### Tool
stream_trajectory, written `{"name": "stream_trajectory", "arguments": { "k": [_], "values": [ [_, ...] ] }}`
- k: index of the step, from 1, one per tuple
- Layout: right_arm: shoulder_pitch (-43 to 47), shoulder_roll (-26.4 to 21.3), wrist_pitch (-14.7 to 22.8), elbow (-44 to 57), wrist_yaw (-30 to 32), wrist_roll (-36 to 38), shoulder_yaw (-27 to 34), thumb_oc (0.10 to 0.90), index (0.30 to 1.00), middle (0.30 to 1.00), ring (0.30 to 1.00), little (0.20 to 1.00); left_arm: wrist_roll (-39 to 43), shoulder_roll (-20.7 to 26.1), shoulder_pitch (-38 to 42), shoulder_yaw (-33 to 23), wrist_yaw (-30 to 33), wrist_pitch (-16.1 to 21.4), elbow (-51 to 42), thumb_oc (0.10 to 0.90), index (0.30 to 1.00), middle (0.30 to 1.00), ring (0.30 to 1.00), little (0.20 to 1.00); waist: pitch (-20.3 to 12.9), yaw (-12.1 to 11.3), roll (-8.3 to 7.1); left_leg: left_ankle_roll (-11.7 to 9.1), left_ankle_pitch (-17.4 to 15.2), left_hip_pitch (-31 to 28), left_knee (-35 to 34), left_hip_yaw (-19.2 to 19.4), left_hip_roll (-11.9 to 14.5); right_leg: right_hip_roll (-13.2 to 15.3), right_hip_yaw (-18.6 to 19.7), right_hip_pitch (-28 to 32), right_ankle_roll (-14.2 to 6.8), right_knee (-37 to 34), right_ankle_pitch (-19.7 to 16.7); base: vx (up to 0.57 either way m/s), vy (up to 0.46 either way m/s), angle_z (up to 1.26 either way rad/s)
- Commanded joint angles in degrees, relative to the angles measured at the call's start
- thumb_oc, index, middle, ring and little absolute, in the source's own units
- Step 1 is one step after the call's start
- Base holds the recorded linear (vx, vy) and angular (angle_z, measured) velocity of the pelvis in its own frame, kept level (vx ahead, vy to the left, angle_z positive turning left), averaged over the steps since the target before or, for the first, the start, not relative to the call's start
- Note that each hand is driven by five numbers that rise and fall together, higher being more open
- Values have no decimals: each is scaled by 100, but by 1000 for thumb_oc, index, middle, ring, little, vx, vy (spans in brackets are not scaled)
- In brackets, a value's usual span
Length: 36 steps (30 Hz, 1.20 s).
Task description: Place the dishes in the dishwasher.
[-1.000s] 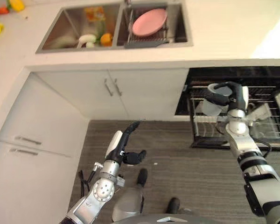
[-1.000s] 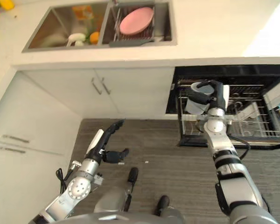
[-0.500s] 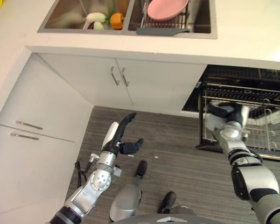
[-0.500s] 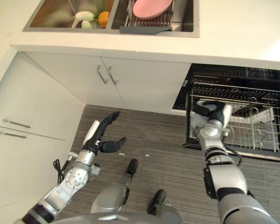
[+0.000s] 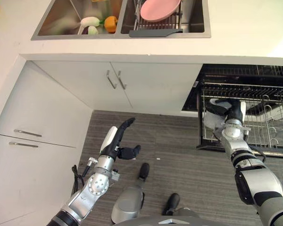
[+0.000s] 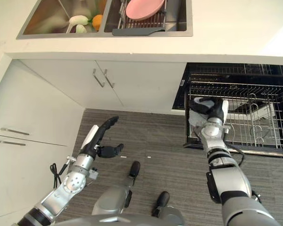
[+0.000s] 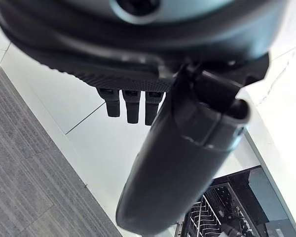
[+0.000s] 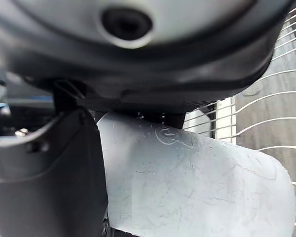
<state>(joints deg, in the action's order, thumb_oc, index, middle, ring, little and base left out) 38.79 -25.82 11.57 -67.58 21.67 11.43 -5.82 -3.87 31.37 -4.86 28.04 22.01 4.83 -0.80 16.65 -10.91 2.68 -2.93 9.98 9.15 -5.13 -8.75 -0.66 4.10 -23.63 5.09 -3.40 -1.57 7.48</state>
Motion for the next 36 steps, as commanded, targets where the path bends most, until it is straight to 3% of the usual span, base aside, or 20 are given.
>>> {"name": "stream_trajectory", "arguments": {
  "k": [1, 6, 8, 10, 11, 18, 21, 27, 30, 36],
  "values": [
    [601, -430, 120, 315, 180, -151, -334, 400, 300, 300, 300, 300, 129, 51, -81, -273, 176, 494, -621, 800, 900, 900, 900, 900, -243, 8, -182, -441, -364, -94, 13, 256, 281, 525, 251, -333, -507, -340, -797, -32, 20, -8],
    [787, -362, 181, -21, 430, -375, -406, 400, 300, 300, 300, 300, 135, 54, -113, -211, 194, 482, -609, 800, 900, 900, 900, 900, -153, 9, -108, -444, -346, -42, 13, 274, 278, 518, 288, -418, -501, -336, -816, -20, 10, -10],
    [792, -309, 100, -186, 239, -218, -314, 400, 300, 300, 300, 300, 132, 34, -62, -198, 176, 466, -562, 800, 900, 900, 900, 900, -137, 8, -98, -444, -340, -24, 13, 249, 279, 502, 270, -416, -489, -338, -798, 0, 0, 0],
    [775, -281, 75, -205, 173, -209, -307, 723, 785, 785, 785, 785, 130, 23, -58, -210, 166, 469, -557, 800, 900, 900, 900, 900, -142, 9, -102, -443, -344, -23, 13, 233, 278, 498, 265, -408, -487, -340, -791, 0, 0, 0],
    [762, -255, 45, -200, 134, -205, -321, 800, 900, 900, 900, 900, 140, 22, -65, -235, 153, 459, -576, 800, 900, 900, 900, 900, -156, 11, -113, -444, -345, -28, 13, 230, 283, 497, 260, -397, -488, -342, -790, 0, 0, 0],
    [456, -100, 36, 37, 6, -300, -407, 800, 900, 900, 900, 900, 188, -45, -106, -381, 98, 430, -485, 800, 900, 900, 900, 900, -326, 55, -225, -451, -414, -160, 13, 245, 310, 478, 250, -251, -491, -343, -738, 33, -9, 2],
    [143, 26, 101, 363, -36, -176, -235, 800, 900, 900, 900, 900, 106, -149, -137, -423, 92, 371, -38, 800, 900, 900, 900, 900, -494, 98, -323, -452, -471, -307, 13, 268, 340, 457, 263, -90, -485, -343, -689, 41, -7, 1],
    [-77, 122, 169, 1291, 35, -338, -297, 800, 900, 900, 900, 900, -425, -244, -147, -307, 270, 267, 1141, 800, 900, 900, 900, 900, -671, 216, -436, -449, -545, -525, 13, 380, 392, 421, 363, 53, -486, -343, -630, 30, 0, -2],
    [-614, 282, 115, 2320, -82, -478, -364, 800, 900, 900, 900, 900, -376, -796, -128, -488, 357, 123, 2723, 800, 900, 900, 900, 900, -800, 357, -489, -440, -596, -702, 13, 474, 440, 391, 482, 147, -482, -343, -602, 13, -6, -19],
    [-1023, 277, -104, 2642, -160, -657, -316, 800, 900, 900, 900, 900, 117, -1321, -192, -877, 233, 15, 3949, 800, 900, 900, 900, 900, -964, 376, -493, -442, -637, -864, 13, 523, 481, 376, 503, 261, -469, -343, -555, 14, -22, -12]
  ]
}}
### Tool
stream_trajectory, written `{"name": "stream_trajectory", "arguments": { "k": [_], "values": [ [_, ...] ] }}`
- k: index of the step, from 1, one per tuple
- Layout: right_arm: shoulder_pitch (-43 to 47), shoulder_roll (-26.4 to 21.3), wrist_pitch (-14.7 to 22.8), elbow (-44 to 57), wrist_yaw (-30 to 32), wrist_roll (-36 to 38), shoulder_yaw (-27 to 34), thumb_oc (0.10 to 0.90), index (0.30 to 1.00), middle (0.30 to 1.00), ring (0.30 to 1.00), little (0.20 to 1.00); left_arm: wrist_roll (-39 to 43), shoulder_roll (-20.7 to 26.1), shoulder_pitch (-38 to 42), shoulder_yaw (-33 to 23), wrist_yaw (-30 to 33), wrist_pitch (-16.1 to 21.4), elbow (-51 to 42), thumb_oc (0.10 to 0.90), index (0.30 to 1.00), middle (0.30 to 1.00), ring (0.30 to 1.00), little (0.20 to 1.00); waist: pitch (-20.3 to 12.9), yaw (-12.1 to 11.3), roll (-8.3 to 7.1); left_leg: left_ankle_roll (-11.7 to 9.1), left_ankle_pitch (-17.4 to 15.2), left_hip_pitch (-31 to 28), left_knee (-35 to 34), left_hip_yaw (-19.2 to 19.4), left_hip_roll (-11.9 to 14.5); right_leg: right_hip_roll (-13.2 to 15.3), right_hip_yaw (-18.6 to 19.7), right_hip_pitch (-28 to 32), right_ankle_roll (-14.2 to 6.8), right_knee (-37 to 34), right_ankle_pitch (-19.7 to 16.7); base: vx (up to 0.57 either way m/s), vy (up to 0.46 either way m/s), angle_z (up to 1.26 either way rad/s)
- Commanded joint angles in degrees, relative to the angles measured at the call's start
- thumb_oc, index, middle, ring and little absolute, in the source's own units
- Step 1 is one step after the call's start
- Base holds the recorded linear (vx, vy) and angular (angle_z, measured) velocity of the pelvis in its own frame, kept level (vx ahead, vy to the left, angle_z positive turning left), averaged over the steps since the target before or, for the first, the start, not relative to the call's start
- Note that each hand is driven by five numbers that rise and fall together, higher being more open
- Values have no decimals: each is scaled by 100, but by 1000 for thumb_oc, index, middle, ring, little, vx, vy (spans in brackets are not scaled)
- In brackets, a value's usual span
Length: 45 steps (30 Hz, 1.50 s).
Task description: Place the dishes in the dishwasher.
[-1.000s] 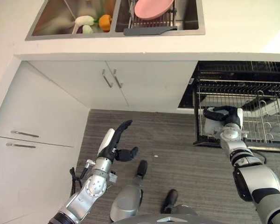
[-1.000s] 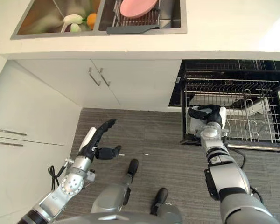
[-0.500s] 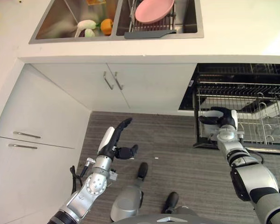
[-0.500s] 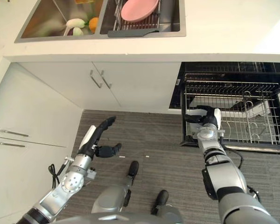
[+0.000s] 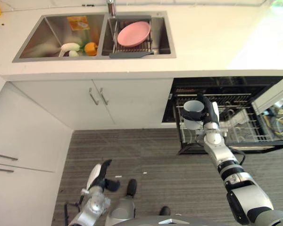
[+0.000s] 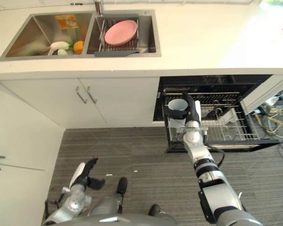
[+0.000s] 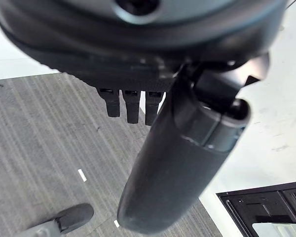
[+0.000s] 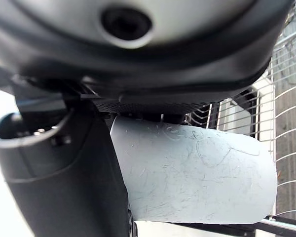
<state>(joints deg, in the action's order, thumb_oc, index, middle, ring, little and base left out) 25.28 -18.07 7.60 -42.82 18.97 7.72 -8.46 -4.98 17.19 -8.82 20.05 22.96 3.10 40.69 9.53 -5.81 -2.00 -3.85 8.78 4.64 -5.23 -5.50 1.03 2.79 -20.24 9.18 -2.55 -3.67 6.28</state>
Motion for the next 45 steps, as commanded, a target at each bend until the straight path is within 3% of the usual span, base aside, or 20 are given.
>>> {"name": "stream_trajectory", "arguments": {
  "k": [1, 9, 10, 11, 13, 14, 15, 16, 18, 19, 20, 24, 25, 27, 28, 32, 33, 36, 41, 45],
  "values": [
    [412, -506, 202, -321, 61, -259, 30, 800, 900, 900, 900, 900, 299, 1, 200, -139, -65, 146, 307, 800, 900, 900, 900, 900, -288, -183, -14, -347, -524, -469, 23, 223, 309, 496, 197, -109, -542, -133, -433, -6, -29, -10],
    [736, -623, 88, -1908, 287, -500, -4, 800, 900, 900, 900, 900, 423, -68, 165, -247, -312, 213, 674, 800, 900, 900, 900, 900, -266, -269, 85, -355, -518, -480, 23, 231, 322, 457, 226, -117, -528, -133, -425, 5, -19, -6],
    [1041, -729, -516, -3209, -363, -406, -158, 800, 900, 900, 900, 900, 459, 0, 247, -247, -471, 204, 1036, 800, 900, 900, 900, 900, -234, -363, 89, -381, -489, -432, 23, 196, 329, 450, 182, -136, -520, -133, -422, -9, -42, 1],
    [1381, -815, -644, -3493, -384, -542, -320, 800, 900, 900, 900, 900, 531, 39, 379, -231, -520, 244, 1286, 800, 900, 900, 900, 900, -232, -404, 92, -403, -473, -382, 23, 165, 339, 442, 150, -160, -516, -133, -417, -9, -42, 1],
    [1620, -825, -459, -3339, -42, -719, -369, 800, 900, 900, 900, 900, 579, -21, 358, -221, -430, 323, 1312, 800, 900, 900, 900, 900, -221, -424, 100, -401, -461, -356, 23, 154, 332, 438, 150, -179, -520, -133, -425, 11, -11, 9],
    [1471, -711, -727, -3843, -620, -867, -582, 800, 900, 900, 900, 900, 727, -30, 295, -371, -541, 340, 1272, 800, 900, 900, 900, 900, -155, -473, 108, -416, -452, -323, 23, 140, 327, 429, 127, -187, -527, -133, -407, 18, -7, 12],
    [1471, -711, -727, -3843, -620, -867, -582, 800, 900, 900, 900, 900, 727, -30, 295, -371, -541, 340, 1272, 800, 900, 900, 900, 900, -155, -473, 108, -416, -452, -323, 23, 140, 327, 429, 127, -187, -527, -133, -407, -4, -16, 9],
    [1636, -844, -980, -4215, -918, -769, -601, 800, 900, 900, 900, 900, 797, 28, 373, -329, -643, 317, 1384, 800, 900, 900, 900, 900, -175, -510, 103, -421, -420, -261, 23, 101, 328, 431, 88, -224, -530, -133, -418, -17, -12, 7],
    [2162, -951, -786, -4160, -344, -1000, -692, 800, 900, 900, 900, 900, 852, -4, 360, -256, -541, 418, 1242, 800, 900, 900, 900, 900, -126, -567, 121, -423, -384, -181, 23, 46, 310, 433, 51, -264, -538, -133, -435, -17, -5, 18],
    [2142, -980, -1028, -4557, -653, -1335, -1063, 800, 900, 900, 900, 900, 830, 25, 393, -235, -618, 382, 1351, 800, 900, 900, 900, 900, -109, -612, 113, -435, -363, -129, 23, 10, 298, 436, 6, -286, -541, -133, -432, -3, 0, 19],
    [2453, -1043, -850, -4291, 167, -1737, -1278, 800, 900, 900, 900, 900, 911, -33, 453, -217, -486, 424, 1411, 800, 900, 900, 900, 900, -70, -611, 117, -443, -378, -136, 23, 2, 298, 431, 9, -272, -541, -133, -421, -15, 2, 19],
    [2354, -889, -1050, -4425, -305, -1522, -1101, 800, 900, 900, 900, 900, 899, -80, 621, -219, -534, 315, 1475, 800, 900, 900, 900, 900, -101, -627, 76, -432, -357, -78, 23, -50, 286, 420, -12, -302, -537, -133, -416, 12, 5, 14],
    [2609, -977, -969, -4339, 102, -1659, -1117, 800, 900, 900, 900, 900, 926, -101, 597, -208, -476, 356, 1404, 800, 900, 900, 900, 900, -91, -646, 59, -430, -362, -93, 23, -58, 285, 422, -18, -277, -536, -133, -414, 39, -3, 8],
    [2498, -860, -1011, -4510, -223, -1616, -1116, 800, 900, 900, 900, 900, 917, -117, 559, -218, -515, 345, 1348, 800, 900, 900, 900, 900, -119, -658, 25, -428, -367, -77, 23, -78, 273, 430, -44, -266, -533, -133, -413, 26, 12, 4],
    [2699, -850, -874, -4390, 190, -1691, -1116, 800, 900, 900, 900, 900, 973, -159, 573, -190, -461, 390, 1356, 800, 900, 900, 900, 900, -135, -664, 0, -421, -377, -86, 23, -82, 264, 431, -57, -250, -534, -133, -422, 18, 9, 6],
    [2687, -888, -806, -4337, 269, -1726, -1176, 800, 900, 900, 900, 900, 990, -167, 580, -208, -436, 387, 1436, 800, 900, 900, 900, 900, -169, -666, -44, -418, -396, -109, 23, -73, 266, 438, -69, -220, -541, -133, -419, 3, 3, 1],
    [2605, -770, -674, -4115, 397, -1384, -767, 800, 900, 900, 900, 900, 990, -217, 561, -237, -418, 387, 1357, 800, 900, 900, 900, 900, -171, -645, -32, -401, -401, -115, 23, -76, 257, 440, -52, -216, -543, -133, -430, 0, 0, 0],
    [2598, -881, -711, -4252, 314, -1378, -797, 800, 900, 900, 900, 900, 1004, -194, 559, -256, -443, 373, 1476, 800, 900, 900, 900, 900, -204, -666, -79, -404, -415, -143, 23, -71, 257, 442, -66, -189, -544, -133, -416, 0, 0, 0],
    [2391, -837, -349, -3728, 257, -1323, -864, 800, 900, 900, 900, 900, 1015, -234, 497, -391, -386, 402, 1599, 800, 900, 900, 900, 900, -231, -629, -124, -396, -439, -194, 23, -62, 248, 453, -74, -138, -549, -133, -424, 0, 0, 0],
    [1812, -688, 11, -2534, 272, -932, -522, 800, 900, 900, 900, 900, 1034, -303, 513, -591, -347, 361, 1798, 800, 900, 900, 900, 900, -260, -542, -146, -384, -456, -238, 23, -29, 248, 461, -43, -118, -551, -133, -432, 0, 0, 0]
  ]
}}
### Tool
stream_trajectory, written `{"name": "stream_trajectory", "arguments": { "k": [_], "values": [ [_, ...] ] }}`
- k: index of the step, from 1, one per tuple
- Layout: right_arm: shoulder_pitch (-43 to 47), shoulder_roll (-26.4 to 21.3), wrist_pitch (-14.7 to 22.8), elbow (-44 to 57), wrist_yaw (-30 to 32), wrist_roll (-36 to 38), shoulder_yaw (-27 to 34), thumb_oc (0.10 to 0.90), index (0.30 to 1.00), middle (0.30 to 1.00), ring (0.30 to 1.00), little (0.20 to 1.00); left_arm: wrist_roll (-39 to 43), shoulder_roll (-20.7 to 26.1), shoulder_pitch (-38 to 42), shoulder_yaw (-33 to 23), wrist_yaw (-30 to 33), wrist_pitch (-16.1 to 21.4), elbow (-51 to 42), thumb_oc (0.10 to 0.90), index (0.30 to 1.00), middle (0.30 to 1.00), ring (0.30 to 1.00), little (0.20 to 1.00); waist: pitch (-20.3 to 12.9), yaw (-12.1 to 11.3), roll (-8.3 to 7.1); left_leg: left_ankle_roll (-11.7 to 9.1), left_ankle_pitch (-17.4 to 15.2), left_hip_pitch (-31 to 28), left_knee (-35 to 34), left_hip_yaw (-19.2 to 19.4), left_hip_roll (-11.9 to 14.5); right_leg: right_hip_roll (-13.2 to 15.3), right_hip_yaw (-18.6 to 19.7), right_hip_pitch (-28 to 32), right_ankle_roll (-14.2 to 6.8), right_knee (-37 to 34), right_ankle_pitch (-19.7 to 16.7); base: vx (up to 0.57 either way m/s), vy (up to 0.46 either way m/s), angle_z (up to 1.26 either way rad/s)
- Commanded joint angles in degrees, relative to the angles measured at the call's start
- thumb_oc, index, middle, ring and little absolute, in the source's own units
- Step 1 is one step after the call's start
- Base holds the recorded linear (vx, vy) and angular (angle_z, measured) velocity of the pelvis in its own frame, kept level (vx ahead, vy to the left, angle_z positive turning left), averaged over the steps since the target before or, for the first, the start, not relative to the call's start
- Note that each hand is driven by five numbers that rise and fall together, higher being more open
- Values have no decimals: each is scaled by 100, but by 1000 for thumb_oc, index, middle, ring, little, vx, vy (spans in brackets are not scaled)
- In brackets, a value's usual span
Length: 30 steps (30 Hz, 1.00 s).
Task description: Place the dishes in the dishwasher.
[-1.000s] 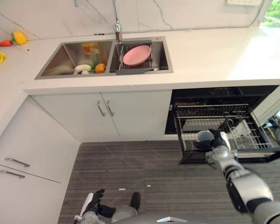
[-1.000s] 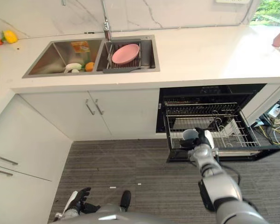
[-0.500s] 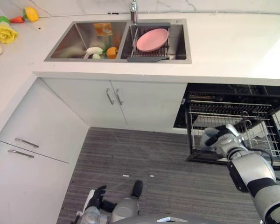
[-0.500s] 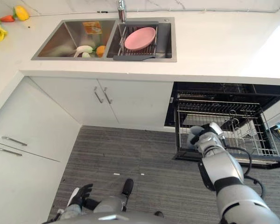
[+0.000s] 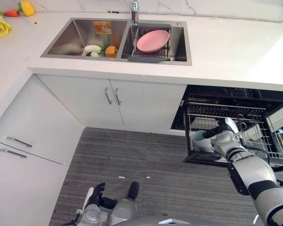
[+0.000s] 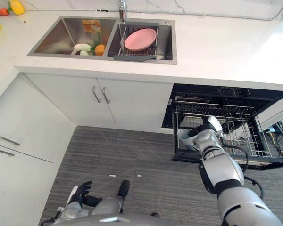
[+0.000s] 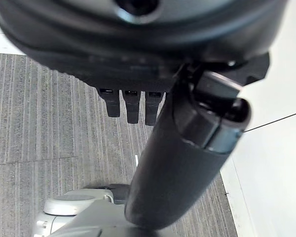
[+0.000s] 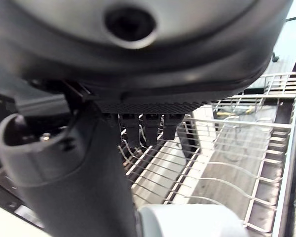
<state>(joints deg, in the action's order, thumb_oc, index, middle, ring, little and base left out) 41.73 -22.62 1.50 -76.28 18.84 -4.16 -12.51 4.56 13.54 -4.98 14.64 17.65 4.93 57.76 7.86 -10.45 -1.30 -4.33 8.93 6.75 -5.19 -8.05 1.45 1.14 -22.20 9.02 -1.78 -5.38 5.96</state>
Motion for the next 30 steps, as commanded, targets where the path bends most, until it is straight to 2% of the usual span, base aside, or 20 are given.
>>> {"name": "stream_trajectory", "arguments": {
  "k": [1, 2, 3, 4, 5, 6, 7, 8, 11, 13, 18, 19, 20, 21, 22, 24, 25, 26, 28, 30],
  "values": [
    [168, -233, 621, 812, 284, 256, -117, 800, 900, 900, 900, 900, 79, 61, 128, -50, 183, 177, 92, 800, 900, 900, 900, 900, -93, -77, -216, -337, -471, -448, 19, 225, 207, 626, 154, -102, -628, 38, -400, 0, 0, 0],
    [-718, -338, 672, 3067, 461, -49, -33, 800, 900, 900, 900, 900, 137, -11, 73, -293, 224, 175, 133, 800, 900, 900, 900, 900, -90, 55, -215, -333, -477, -486, 19, 269, 218, 629, 197, -101, -633, 38, -419, 0, 0, 0],
    [-718, -338, 672, 3067, 461, -49, -33, 800, 900, 900, 900, 900, 137, -11, 73, -293, 224, 175, 133, 800, 900, 900, 900, 900, -90, 55, -215, -333, -477, -486, 19, 269, 218, 629, 197, -101, -633, 38, -419, -24, 31, 2],
    [-1826, -74, 814, 4564, 522, 77, 562, 800, 900, 900, 900, 900, 346, -156, 40, -580, 210, 197, 367, 800, 900, 900, 900, 900, -130, 172, -203, -314, -489, -506, 19, 299, 223, 638, 209, -97, -640, 38, -426, -9, 16, 4],
    [-2255, -15, 878, 5447, 607, 11, 749, 800, 900, 900, 900, 900, 421, -203, 29, -657, 191, 212, 504, 800, 900, 900, 900, 900, -157, 199, -197, -307, -495, -516, 19, 295, 220, 643, 195, -81, -640, 38, -413, -9, 16, 4],
    [-2255, -15, 878, 5447, 607, 11, 749, 800, 900, 900, 900, 900, 421, -203, 29, -657, 191, 212, 504, 800, 900, 900, 900, 900, -157, 199, -197, -307, -495, -516, 19, 295, 220, 643, 195, -81, -640, 38, -413, -11, -6, -5],
    [-2732, 20, 1039, 6340, 636, -50, 918, 800, 900, 900, 900, 900, 523, -260, 69, -778, 222, 240, 644, 800, 900, 900, 900, 900, -169, 225, -193, -305, -491, -520, 19, 281, 217, 643, 180, -67, -638, 38, -404, -14, -24, -15],
    [-3670, -149, 2095, 7813, 263, 124, 1028, 800, 900, 900, 900, 900, 401, -329, 117, -811, 269, 311, 845, 800, 900, 900, 900, 900, -202, 222, -153, -327, -462, -512, 19, 192, 198, 654, 64, -8, -615, 38, -354, -14, -24, -15],
    [-3928, -299, 2320, 8090, 176, 178, 1046, 800, 900, 900, 900, 900, 356, -351, 125, -836, 305, 354, 915, 800, 900, 900, 900, 900, -221, 238, -131, -348, -442, -500, 19, 131, 185, 655, -7, 17, -610, 38, -334, 2, -21, 32],
    [-4243, -409, 2709, 8778, 162, 309, 1101, 800, 900, 900, 900, 900, 496, -427, 227, -1043, 490, 418, 1028, 800, 900, 900, 900, 900, -229, 264, -112, -384, -409, -474, 19, 48, 137, 669, -130, 54, -601, 38, -325, 1, -44, 12],
    [-3928, -378, 2976, 9237, 163, 547, 900, 800, 900, 900, 900, 900, 767, -403, 286, -1250, 648, 568, 932, 800, 900, 900, 900, 900, -161, 282, -91, -431, -352, -400, 240, 155, 127, 685, -106, 69, -552, 38, -286, 7, -47, 18],
    [-3803, -437, 2975, 9286, 139, 592, 859, 800, 900, 900, 900, 900, 743, -396, 297, -1217, 665, 604, 836, 800, 900, 900, 900, 900, -41, 299, -121, -492, -405, -55, 912, 308, 26, 750, -119, 65, -525, 38, -290, -29, -54, 5],
    [-3700, -464, 3004, 9382, 173, 604, 785, 800, 900, 900, 900, 900, 787, -426, 300, -1238, 761, 701, 761, 800, 900, 900, 900, 900, 96, 297, -160, -653, -178, 350, 1487, 651, -72, 792, -86, 126, -497, 38, -255, -28, -53, 25],
    [-3695, -463, 3003, 9382, 172, 605, 783, 800, 900, 900, 900, 900, 787, -426, 303, -1242, 763, 701, 762, 800, 900, 900, 900, 900, 92, 294, -162, -653, -191, 370, 1514, 658, -71, 792, -79, 116, -496, 38, -253, 63, -14, 52],
    [-3651, -484, 2961, 9449, 166, 611, 807, 800, 900, 900, 900, 900, 830, -457, 367, -1307, 779, 682, 816, 800, 900, 900, 900, 900, 94, 282, -144, -716, 0, 564, 1405, 900, 112, 776, -43, 141, -513, 38, -184, 129, 73, 64],
    [-3635, -431, 2912, 9659, 167, 592, 797, 800, 900, 900, 900, 900, 805, -501, 455, -1450, 772, 593, 1033, 800, 900, 900, 900, 900, -9, 225, -154, -614, 115, 803, 532, 1468, 567, 849, 3, 255, -657, 38, -92, 360, 177, 13],
    [-3550, -389, 2865, 9643, 142, 538, 715, 800, 900, 900, 900, 900, 717, -470, 488, -1488, 768, 529, 1180, 800, 900, 900, 900, 900, -97, 209, -209, -620, 180, 906, 102, 1606, 838, 995, 50, 407, -848, 38, -126, 479, 253, -28],
    [-3487, -332, 2840, 9634, 161, 503, 718, 800, 900, 900, 900, 900, 717, -468, 467, -1512, 746, 498, 1218, 800, 900, 900, 900, 900, -157, 217, -192, -656, 285, 946, 99, 1628, 944, 1049, 67, 509, -934, 38, -100, 337, 193, -31],
    [-3377, -186, 2741, 9615, 251, 370, 659, 800, 900, 900, 900, 900, 800, -453, 339, -1670, 711, 532, 1297, 800, 900, 900, 900, 900, -300, 215, -156, -577, 416, 737, 83, 1576, 913, 1124, 158, 690, -1027, 38, -102, 356, 256, -29],
    [-3451, -57, 2682, 9627, 305, 231, 738, 800, 900, 900, 900, 900, 738, -365, 473, -1748, 656, 470, 1626, 800, 900, 900, 900, 900, -433, 276, -353, -480, 293, 516, 19, 1666, 731, 1351, 173, 715, -1086, 204, -292, 392, 269, -37]
  ]
}}
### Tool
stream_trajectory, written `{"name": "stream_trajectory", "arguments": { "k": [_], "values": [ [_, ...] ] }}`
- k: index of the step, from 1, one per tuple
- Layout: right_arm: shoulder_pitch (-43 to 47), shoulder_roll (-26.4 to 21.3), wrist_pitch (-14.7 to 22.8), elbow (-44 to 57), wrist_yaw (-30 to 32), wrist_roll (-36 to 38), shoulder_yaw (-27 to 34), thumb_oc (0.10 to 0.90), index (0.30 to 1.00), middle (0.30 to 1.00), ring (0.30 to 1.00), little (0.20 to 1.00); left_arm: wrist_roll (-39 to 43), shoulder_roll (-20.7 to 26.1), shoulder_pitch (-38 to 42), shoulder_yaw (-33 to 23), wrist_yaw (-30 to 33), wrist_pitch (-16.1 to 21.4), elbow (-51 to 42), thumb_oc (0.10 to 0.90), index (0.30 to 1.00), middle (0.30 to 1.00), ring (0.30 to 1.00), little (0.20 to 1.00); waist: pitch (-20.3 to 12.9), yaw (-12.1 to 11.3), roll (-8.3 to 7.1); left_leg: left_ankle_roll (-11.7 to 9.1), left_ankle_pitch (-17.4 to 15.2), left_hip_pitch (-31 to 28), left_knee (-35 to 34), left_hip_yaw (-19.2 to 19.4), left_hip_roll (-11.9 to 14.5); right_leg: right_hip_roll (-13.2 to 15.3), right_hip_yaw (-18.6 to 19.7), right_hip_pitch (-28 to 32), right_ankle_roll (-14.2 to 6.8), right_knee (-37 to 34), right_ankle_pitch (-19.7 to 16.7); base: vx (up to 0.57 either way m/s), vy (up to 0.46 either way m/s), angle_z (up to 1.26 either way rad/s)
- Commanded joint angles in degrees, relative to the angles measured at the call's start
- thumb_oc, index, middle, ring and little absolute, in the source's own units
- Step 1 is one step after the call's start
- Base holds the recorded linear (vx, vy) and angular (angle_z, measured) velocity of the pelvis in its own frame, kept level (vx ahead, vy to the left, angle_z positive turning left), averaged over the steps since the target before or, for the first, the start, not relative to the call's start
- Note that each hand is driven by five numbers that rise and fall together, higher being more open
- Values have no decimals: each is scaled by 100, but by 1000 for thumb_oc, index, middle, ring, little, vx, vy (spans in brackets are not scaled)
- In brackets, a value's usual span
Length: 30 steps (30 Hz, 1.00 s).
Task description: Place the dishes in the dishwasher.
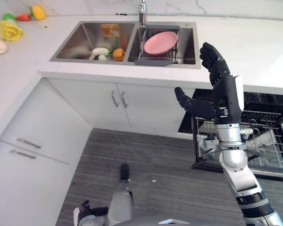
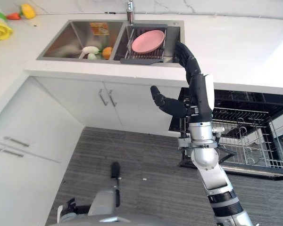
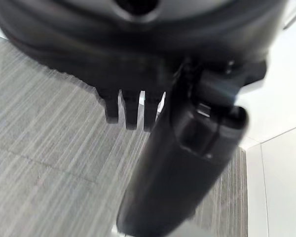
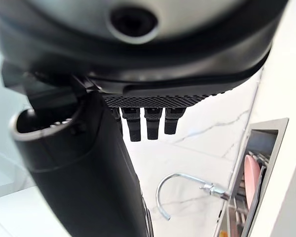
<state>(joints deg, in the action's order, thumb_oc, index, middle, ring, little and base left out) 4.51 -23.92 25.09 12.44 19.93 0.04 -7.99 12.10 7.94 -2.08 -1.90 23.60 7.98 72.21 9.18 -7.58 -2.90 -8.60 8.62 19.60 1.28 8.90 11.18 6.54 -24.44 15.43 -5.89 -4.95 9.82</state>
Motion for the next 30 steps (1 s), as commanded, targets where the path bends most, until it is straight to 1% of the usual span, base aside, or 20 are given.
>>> {"name": "stream_trajectory", "arguments": {
  "k": [1, 3, 4, 7, 9, 10, 11, 12, 13, 14, 15, 16, 17, 22, 24, 25, 26, 27, 29, 30],
  "values": [
    [180, 271, 336, 725, 230, -196, 257, 800, 900, 900, 900, 900, -98, 281, 239, -139, 68, 124, 260, 800, 900, 900, 900, 900, -599, 21, -283, 47, 189, -925, -628, 44, -348, 952, 411, -40, -702, 469, -817, 284, 234, -64],
    [184, 335, 298, 707, 348, -422, 187, 800, 900, 900, 900, 900, -185, 390, 293, -105, 22, 108, 164, 800, 900, 900, 900, 900, -579, 78, -429, 269, -12, -1165, -628, 91, -613, 1310, 575, -348, -746, 1150, -1360, 209, 204, -23],
    [185, 334, 298, 707, 351, -425, 188, 800, 900, 900, 900, 900, -185, 389, 296, -105, 22, 107, 163, 800, 900, 900, 900, 900, -591, 69, -424, 276, -1, -1147, -628, 99, -607, 1305, 587, -370, -746, 1140, -1382, 155, 160, 25],
    [216, 392, 82, 853, 405, -531, 302, 800, 900, 900, 900, 900, -338, 452, 386, 151, -272, -25, 140, 800, 900, 900, 900, 900, -438, 293, -358, 546, -212, -1408, -628, -74, -856, 1378, 1058, -970, -640, 2403, -2133, 192, 245, 29],
    [273, 510, 121, 758, 469, -504, 339, 800, 900, 900, 900, 900, -252, 404, 484, 248, -447, -81, 156, 800, 900, 900, 900, 900, -303, 481, -109, 689, -313, -1572, -628, -244, -852, 1063, 1476, -1417, -546, 3116, -2186, 199, 233, 66],
    [273, 510, 121, 758, 469, -504, 339, 800, 900, 900, 900, 900, -252, 404, 484, 248, -447, -81, 156, 800, 900, 900, 900, 900, -303, 481, -109, 689, -313, -1572, -628, -244, -852, 1063, 1476, -1417, -546, 3116, -2186, 311, 193, 80],
    [125, 526, 177, 810, 478, -472, 359, 800, 900, 900, 900, 900, -291, 423, 539, 290, -412, -91, 154, 800, 900, 900, 900, 900, -243, 763, 25, 704, -439, -1769, -628, -438, -900, 356, 1950, -1941, -344, 3340, -1488, 354, 162, 42],
    [10, 491, 222, 809, 415, -411, 380, 800, 900, 900, 900, 900, -256, 425, 541, 248, -395, -90, 155, 800, 900, 900, 900, 900, -213, 870, 103, 686, -487, -1856, -628, -512, -878, 72, 1895, -2210, -255, 3207, -1152, 354, 162, 42],
    [10, 491, 222, 809, 415, -411, 380, 800, 900, 900, 900, 900, -256, 425, 541, 248, -395, -90, 155, 800, 900, 900, 900, 900, -213, 870, 103, 686, -487, -1856, -628, -512, -878, 72, 1895, -2210, -255, 3207, -1152, 285, 44, 15],
    [-33, 402, 293, 731, 388, -386, 438, 800, 900, 900, 900, 900, -212, 416, 610, 206, -355, -95, 153, 800, 900, 900, 900, 900, -192, 919, 136, 626, -544, -1922, -628, -562, -913, -5, 1598, -2322, -202, 2496, -929, 260, -47, 33],
    [-41, 396, 322, 756, 338, -322, 438, 800, 900, 900, 900, 900, -245, 409, 624, 218, -361, -102, 156, 800, 900, 900, 900, 900, -214, 986, 68, 585, -600, -1965, -628, -612, -987, -73, 1558, -2274, -185, 1746, -946, 260, -47, 33],
    [-41, 396, 322, 756, 338, -322, 438, 800, 900, 900, 900, 900, -245, 409, 624, 218, -361, -102, 156, 800, 900, 900, 900, 900, -214, 986, 68, 585, -600, -1965, -628, -612, -987, -73, 1558, -2274, -185, 1746, -946, 271, -72, 29],
    [-54, 230, 449, 863, 435, -552, 580, 800, 900, 900, 900, 900, -347, 382, 634, 367, -516, -108, 143, 800, 900, 900, 900, 900, -222, 1170, 23, 543, -729, -2101, -628, -699, -1063, -326, 1912, -2053, -197, 750, -1043, 173, -28, 12],
    [-200, 65, 385, 938, 539, -806, 673, 800, 900, 900, 900, 900, -218, 254, 564, 379, -571, 1, -117, 800, 900, 900, 900, 900, -381, 1137, 10, 482, -750, -2230, -628, -639, -1038, -317, 2097, -1540, -178, 337, -1099, 139, -51, 40],
    [-181, 57, 297, 909, 523, -783, 714, 800, 900, 900, 900, 900, 94, 203, 494, 408, -846, 99, -738, 800, 900, 900, 900, 900, -409, 1082, 11, 480, -763, -2273, -628, -648, -1037, -301, 2009, -1432, -171, 222, -1157, 72, -64, 70],
    [-190, 20, -76, 928, 366, -636, 866, 800, 900, 900, 900, 900, 1995, 67, 2, 467, -2279, 78, -2557, 800, 900, 900, 900, 900, -464, 977, 47, 482, -746, -2352, -628, -625, -1016, -286, 1936, -1257, -156, 26, -1227, 147, -121, -11],
    [-180, -23, -375, 991, 266, -641, 1046, 800, 900, 900, 900, 900, 3518, 40, -433, 674, -3444, -382, -4030, 800, 900, 900, 900, 900, -508, 918, 77, 476, -802, -2413, -628, -674, -984, -297, 1897, -1166, -136, -5, -1124, 164, -151, -17],
    [-197, -68, -431, 977, 140, -582, 1069, 800, 900, 900, 900, 900, 4136, 144, -530, 1061, -3813, -695, -5174, 800, 900, 900, 900, 900, -526, 885, 90, 472, -827, -2455, -628, -692, -965, -293, 1834, -1132, -129, -5, -1087, 123, -101, -34],
    [-190, -123, -455, 938, 197, -507, 967, 800, 900, 900, 900, 900, 4725, 389, -210, 1698, -3772, -714, -6916, 800, 900, 900, 900, 900, -552, 891, 101, 460, -851, -2481, -628, -666, -932, -288, 1810, -1101, -125, -5, -1047, 34, -60, -13],
    [-488, -162, -343, 1000, 84, -265, 1024, 800, 900, 900, 900, 900, 4895, 797, 507, 2086, -3406, -533, -8657, 800, 900, 900, 900, 900, -585, 934, 116, 457, -862, -2497, -628, -707, -922, -290, 1775, -1062, -116, -5, -993, 23, -59, -22]
  ]
}}
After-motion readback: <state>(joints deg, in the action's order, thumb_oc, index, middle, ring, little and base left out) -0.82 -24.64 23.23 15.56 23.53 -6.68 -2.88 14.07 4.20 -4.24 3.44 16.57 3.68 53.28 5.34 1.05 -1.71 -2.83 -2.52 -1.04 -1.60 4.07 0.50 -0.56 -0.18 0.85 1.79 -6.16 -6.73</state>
